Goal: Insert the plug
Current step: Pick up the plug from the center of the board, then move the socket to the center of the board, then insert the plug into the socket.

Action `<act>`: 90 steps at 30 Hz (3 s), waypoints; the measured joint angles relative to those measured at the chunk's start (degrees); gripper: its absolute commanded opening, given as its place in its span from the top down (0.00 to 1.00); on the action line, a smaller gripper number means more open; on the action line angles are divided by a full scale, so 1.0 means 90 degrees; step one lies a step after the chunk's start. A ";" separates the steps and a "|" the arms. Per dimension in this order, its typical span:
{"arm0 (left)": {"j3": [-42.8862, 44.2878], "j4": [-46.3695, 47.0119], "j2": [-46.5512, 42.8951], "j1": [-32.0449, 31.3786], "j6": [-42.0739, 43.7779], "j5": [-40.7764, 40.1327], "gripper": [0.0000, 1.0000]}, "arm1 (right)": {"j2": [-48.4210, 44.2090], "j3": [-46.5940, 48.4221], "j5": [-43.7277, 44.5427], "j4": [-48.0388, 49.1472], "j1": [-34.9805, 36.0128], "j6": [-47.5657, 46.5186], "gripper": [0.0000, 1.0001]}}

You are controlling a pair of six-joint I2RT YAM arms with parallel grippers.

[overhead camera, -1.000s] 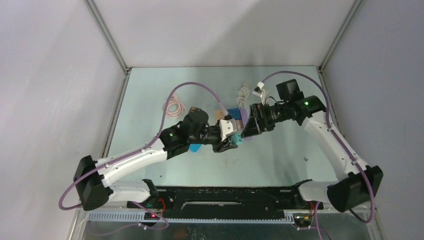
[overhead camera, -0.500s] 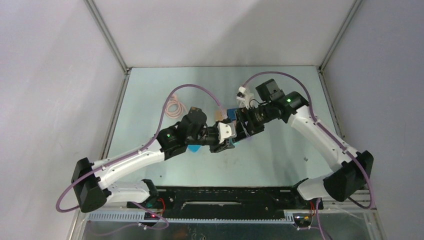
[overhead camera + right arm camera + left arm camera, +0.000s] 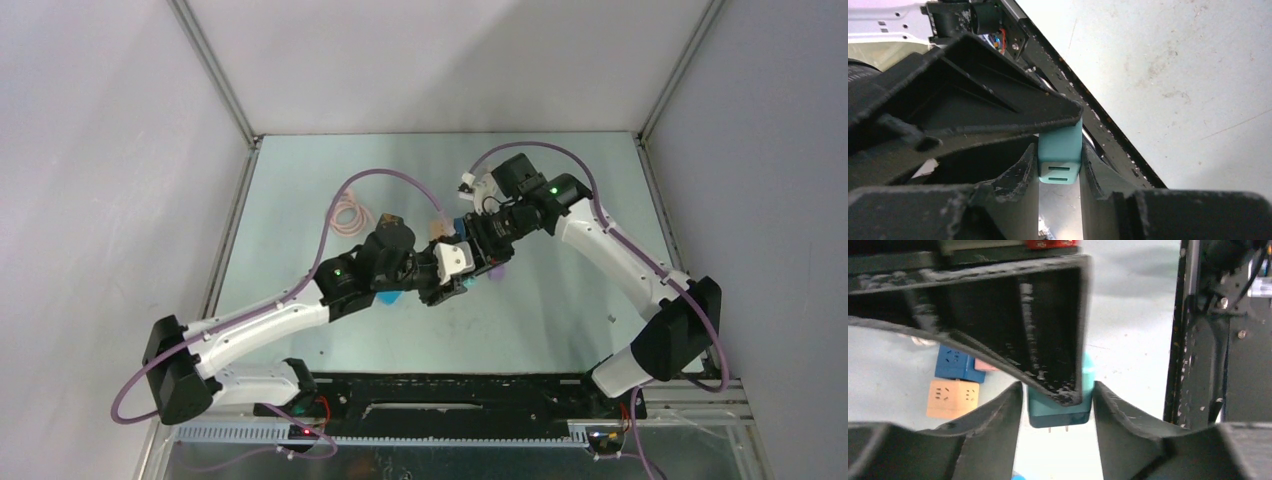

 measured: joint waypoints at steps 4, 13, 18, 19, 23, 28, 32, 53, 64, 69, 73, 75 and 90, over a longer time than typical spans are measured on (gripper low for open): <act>0.0000 0.0160 0.0005 -0.0019 -0.0384 -0.0588 0.10 | 0.0000 0.0007 0.0119 -0.0056 -0.0056 -0.0117 1.00; 0.0022 0.1032 0.0189 0.0695 -0.2402 -0.2210 0.12 | -0.0474 -0.0503 0.1166 -0.0214 -0.1387 -0.0386 1.00; 0.0993 0.0427 0.1596 0.2130 -0.3735 -0.1406 0.27 | -0.0644 -0.0634 0.1591 -0.0345 -0.2004 -0.0525 1.00; 0.1362 0.0211 0.2038 0.2324 -0.3871 -0.1285 0.28 | -0.0670 -0.0639 0.1630 -0.0355 -0.2047 -0.0546 1.00; 0.2399 -0.0350 0.3303 0.2693 -0.4184 -0.0886 0.37 | -0.0770 -0.0641 0.1746 -0.0374 -0.2110 -0.0568 1.00; 0.3757 -0.0855 0.4745 0.3048 -0.4471 -0.0243 0.36 | -0.0806 -0.0641 0.1809 -0.0384 -0.2130 -0.0563 1.00; 0.4374 -0.1144 0.5588 0.3313 -0.4614 0.0202 0.34 | -0.0799 -0.0644 0.1887 -0.0381 -0.2169 -0.0534 1.00; 0.2297 0.0500 0.5387 0.2970 -0.5926 0.1807 0.33 | 0.0134 -0.0243 0.1710 -0.0153 -0.2657 -0.0406 1.00; 0.1277 0.1773 0.4690 0.1705 -0.7201 0.1564 0.30 | 0.0182 -0.0243 0.1710 -0.0248 -0.2657 -0.0454 1.00; 0.0981 0.2244 0.4529 0.1399 -0.7803 0.1469 0.29 | 0.0333 -0.0165 0.1719 -0.0306 -0.2657 -0.0452 1.00; 0.0920 0.2327 0.4486 0.1336 -0.7932 0.1362 0.26 | 0.0639 0.0126 0.1761 -0.0432 -0.2650 -0.0447 1.00; 0.0920 0.2108 0.4342 0.1343 -0.7786 0.1166 0.25 | 0.0826 0.0340 0.1800 -0.0527 -0.2635 -0.0427 1.00; 0.0401 -0.0712 0.0777 0.1481 -0.5066 -0.2688 0.17 | 0.2045 0.1566 0.1911 -0.1241 -0.2399 0.0529 1.00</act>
